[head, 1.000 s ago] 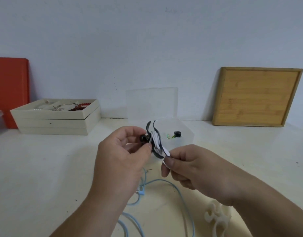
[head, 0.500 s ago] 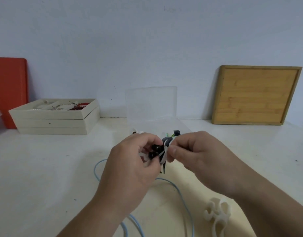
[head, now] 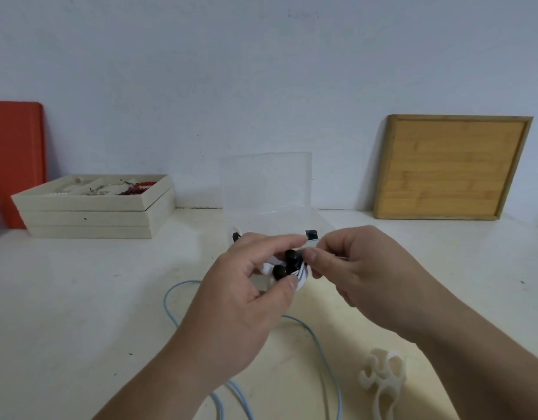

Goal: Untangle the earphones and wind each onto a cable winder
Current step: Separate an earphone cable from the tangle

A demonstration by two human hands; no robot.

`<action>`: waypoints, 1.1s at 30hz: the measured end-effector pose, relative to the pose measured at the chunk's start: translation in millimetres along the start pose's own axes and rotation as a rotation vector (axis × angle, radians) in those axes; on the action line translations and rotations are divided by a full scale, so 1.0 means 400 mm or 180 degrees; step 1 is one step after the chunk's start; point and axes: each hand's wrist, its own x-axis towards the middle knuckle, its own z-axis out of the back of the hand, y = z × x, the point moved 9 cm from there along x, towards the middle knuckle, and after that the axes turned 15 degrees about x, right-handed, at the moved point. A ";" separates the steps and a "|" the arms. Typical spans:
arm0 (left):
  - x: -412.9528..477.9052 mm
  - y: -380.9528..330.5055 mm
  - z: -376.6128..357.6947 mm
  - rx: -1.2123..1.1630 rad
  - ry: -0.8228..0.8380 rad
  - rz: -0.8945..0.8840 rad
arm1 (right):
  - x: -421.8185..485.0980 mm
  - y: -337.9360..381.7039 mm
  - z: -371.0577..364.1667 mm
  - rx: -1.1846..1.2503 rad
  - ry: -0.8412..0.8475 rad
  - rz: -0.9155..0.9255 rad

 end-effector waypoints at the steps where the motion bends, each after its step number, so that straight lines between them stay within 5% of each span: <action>1: -0.002 0.003 -0.001 0.0087 -0.0042 0.0029 | 0.000 0.001 -0.003 -0.0097 0.0011 -0.0003; 9: -0.021 -0.050 0.004 0.1359 -0.0452 -0.0423 | -0.013 -0.028 -0.027 0.0551 0.0116 -0.0614; 15: -0.018 -0.058 0.005 0.1935 -0.0712 -0.0652 | -0.008 0.011 -0.006 -0.0521 -0.0290 -0.0022; 27: -0.030 -0.048 0.055 0.1327 -0.1471 -0.0399 | -0.027 0.081 -0.050 -0.0156 -0.0180 0.0947; 33: -0.042 -0.052 0.091 0.1178 -0.1874 -0.0394 | -0.031 0.070 -0.008 0.1067 -0.0640 0.0710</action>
